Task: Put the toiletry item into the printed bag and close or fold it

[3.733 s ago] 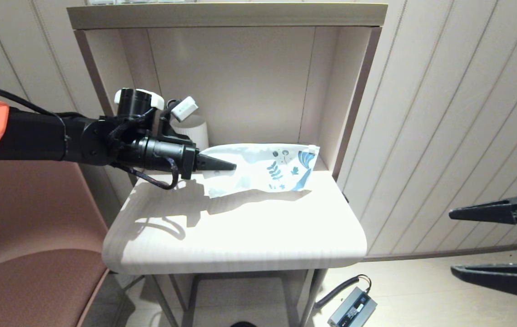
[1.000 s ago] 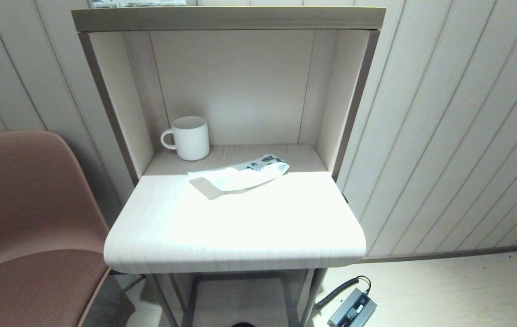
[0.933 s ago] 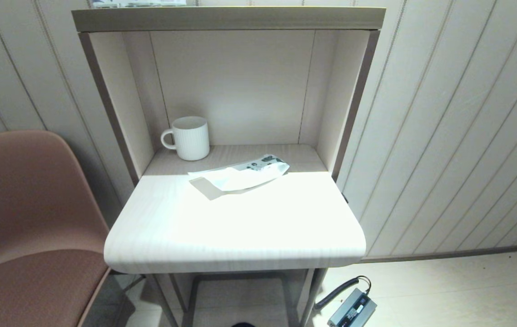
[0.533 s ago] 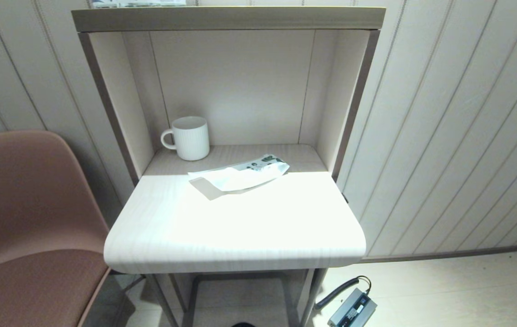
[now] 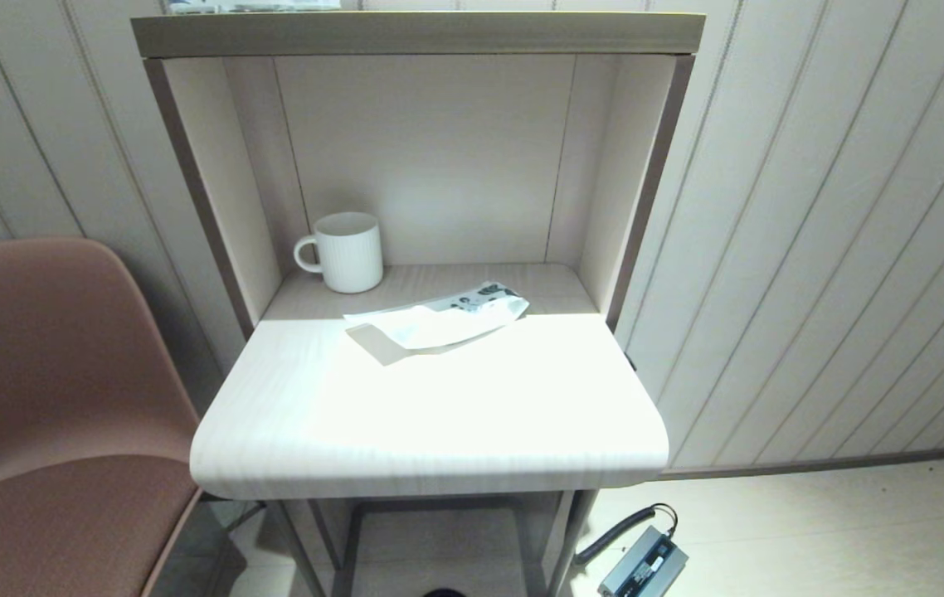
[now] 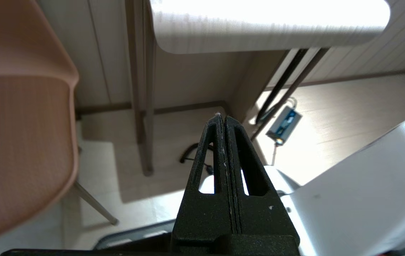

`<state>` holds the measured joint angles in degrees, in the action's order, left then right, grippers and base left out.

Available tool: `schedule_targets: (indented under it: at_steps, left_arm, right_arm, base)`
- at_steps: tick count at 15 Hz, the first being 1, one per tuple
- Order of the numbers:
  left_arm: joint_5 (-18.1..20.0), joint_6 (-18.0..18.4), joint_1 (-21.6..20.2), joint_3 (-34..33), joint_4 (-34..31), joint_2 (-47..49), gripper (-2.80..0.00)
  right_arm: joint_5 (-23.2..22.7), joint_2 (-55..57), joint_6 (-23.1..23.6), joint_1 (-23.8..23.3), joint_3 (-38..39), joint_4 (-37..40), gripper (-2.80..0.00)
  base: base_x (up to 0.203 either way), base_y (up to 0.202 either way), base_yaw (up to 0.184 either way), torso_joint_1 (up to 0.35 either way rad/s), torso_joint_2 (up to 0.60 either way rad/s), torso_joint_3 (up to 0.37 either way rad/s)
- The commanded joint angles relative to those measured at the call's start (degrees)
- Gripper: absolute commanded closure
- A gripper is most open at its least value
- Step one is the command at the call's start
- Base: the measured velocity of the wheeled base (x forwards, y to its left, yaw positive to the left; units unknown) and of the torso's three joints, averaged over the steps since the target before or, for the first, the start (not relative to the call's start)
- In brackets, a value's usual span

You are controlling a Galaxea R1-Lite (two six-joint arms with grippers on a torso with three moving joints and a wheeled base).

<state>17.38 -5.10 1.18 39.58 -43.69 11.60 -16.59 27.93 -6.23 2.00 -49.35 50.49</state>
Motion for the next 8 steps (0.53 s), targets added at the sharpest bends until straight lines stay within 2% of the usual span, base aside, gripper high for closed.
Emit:
schedule_targets:
  at_steps: [1,3,4,5,6,7,8]
  left_arm:
    - [0.48,2.48,-0.38,-6.77,2.13,-6.88,0.0]
    - [0.2,3.52,-0.57,-13.95,5.76,-11.5,0.0]
    - [-1.31,3.21,-0.6,-18.31,9.68,-11.6,0.0]
    - [-3.65,3.1,-0.62,-23.24,15.31,-11.6,0.0]
    - [-5.99,3.22,-0.65,-28.45,24.04,-11.6,0.0]
    - [-7.65,3.37,-0.67,-32.02,32.53,-11.59,0.0]
    - [-9.15,4.8,-0.68,-34.4,37.23,-11.59,0.0]
  right_arm:
    - [-0.08,-6.67,0.0,-0.38,4.76,-2.09,0.0]
    - [0.01,-13.29,0.74,-0.63,9.14,-5.4,0.0]
    - [0.42,-17.57,1.99,-1.07,11.73,-6.79,0.0]
    - [1.44,-21.81,4.13,-1.38,14.37,-7.9,0.0]
    - [3.4,-25.7,7.68,-1.62,18.0,-8.89,0.0]
    - [6.44,-27.58,10.89,-1.86,21.67,-10.03,0.0]
    - [9.61,-27.93,12.21,-2.01,24.98,-13.7,0.0]
  base:
    - [0.0,0.0,0.0,0.0,0.0,0.0]
    - [0.0,0.0,0.0,0.0,0.0,0.0]
    - [0.0,0.0,0.0,0.0,0.0,0.0]
    - [0.0,0.0,0.0,0.0,0.0,0.0]
    - [0.0,0.0,0.0,0.0,0.0,0.0]
    - [0.0,0.0,0.0,0.0,0.0,0.0]
    - [0.0,0.0,0.0,0.0,0.0,0.0]
